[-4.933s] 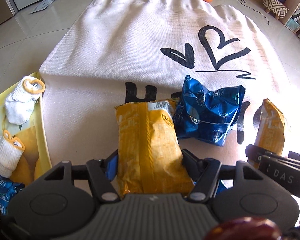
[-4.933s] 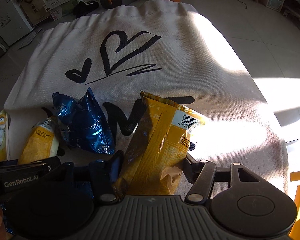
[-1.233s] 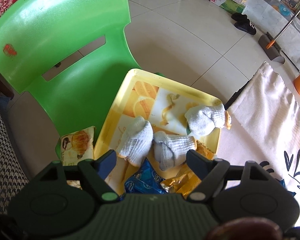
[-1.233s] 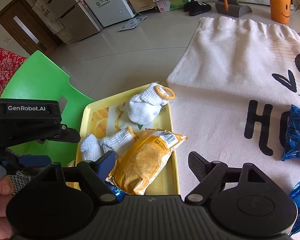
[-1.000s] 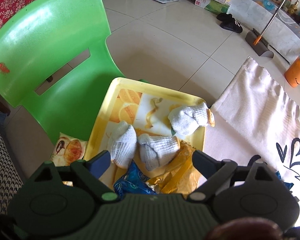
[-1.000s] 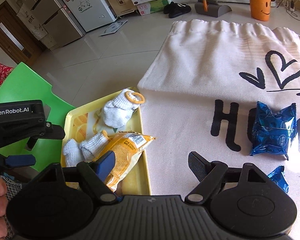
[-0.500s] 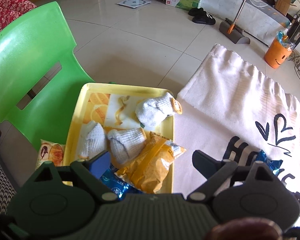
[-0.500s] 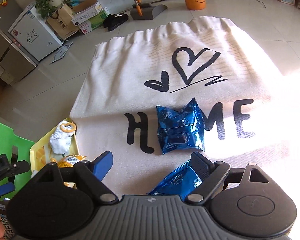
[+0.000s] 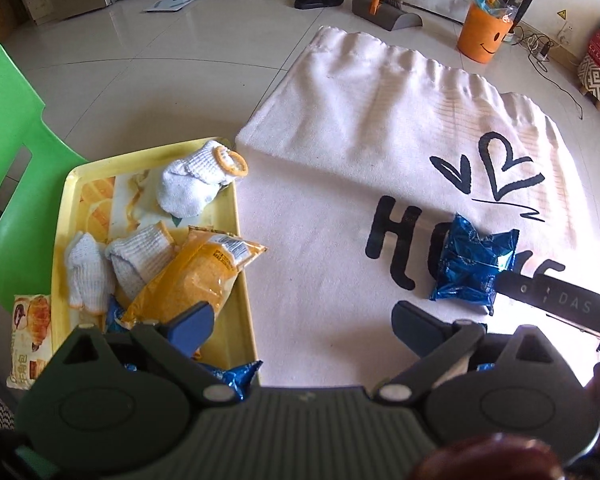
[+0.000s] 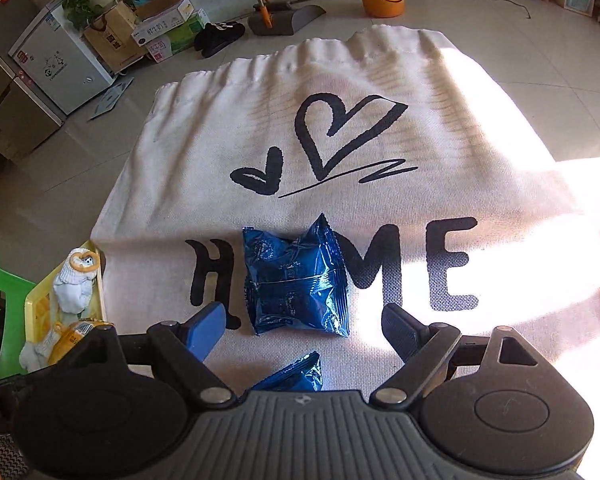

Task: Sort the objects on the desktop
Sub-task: 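Move both grippers back to the cloth toward the blue foil bags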

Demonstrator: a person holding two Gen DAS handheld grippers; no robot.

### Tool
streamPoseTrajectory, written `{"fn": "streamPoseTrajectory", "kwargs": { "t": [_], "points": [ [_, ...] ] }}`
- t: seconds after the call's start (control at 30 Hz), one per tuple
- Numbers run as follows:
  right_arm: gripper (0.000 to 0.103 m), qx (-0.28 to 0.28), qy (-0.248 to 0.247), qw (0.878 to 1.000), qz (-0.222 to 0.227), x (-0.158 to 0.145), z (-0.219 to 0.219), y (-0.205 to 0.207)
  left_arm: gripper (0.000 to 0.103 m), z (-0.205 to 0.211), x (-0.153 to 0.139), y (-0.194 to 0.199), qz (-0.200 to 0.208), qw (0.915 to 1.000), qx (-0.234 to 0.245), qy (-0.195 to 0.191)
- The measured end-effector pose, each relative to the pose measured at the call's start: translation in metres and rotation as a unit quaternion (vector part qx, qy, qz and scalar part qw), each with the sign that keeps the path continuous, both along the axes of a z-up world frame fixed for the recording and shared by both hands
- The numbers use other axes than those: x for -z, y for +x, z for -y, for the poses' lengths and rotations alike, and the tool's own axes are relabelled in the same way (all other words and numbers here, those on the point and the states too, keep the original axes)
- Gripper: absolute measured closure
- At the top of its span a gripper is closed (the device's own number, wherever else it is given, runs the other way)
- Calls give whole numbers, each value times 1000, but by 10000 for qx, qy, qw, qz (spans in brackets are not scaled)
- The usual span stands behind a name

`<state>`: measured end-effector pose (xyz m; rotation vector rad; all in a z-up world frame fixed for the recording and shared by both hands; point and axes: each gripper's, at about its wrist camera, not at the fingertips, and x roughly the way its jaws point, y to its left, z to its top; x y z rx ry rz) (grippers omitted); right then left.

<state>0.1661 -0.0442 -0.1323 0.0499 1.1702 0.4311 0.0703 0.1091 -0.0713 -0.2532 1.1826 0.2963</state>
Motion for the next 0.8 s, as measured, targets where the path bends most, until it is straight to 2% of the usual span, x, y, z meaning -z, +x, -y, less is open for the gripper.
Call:
{"fn": "streamPoseTrajectory", "kwargs": {
  "t": [0.23,0.33,0.8],
  "points": [
    [17,-155,-34,9998,-72,19,-12,8,4,5,19,9,-206,9998,18,-21],
    [17,-264,-30,9996,-44,23,-18,10,4,6,25,12,-253,9996,25,-145],
    [18,-248,-85,9997,18,49,-29,19,3,16,41,23,-391,9986,179,-302]
  ]
}}
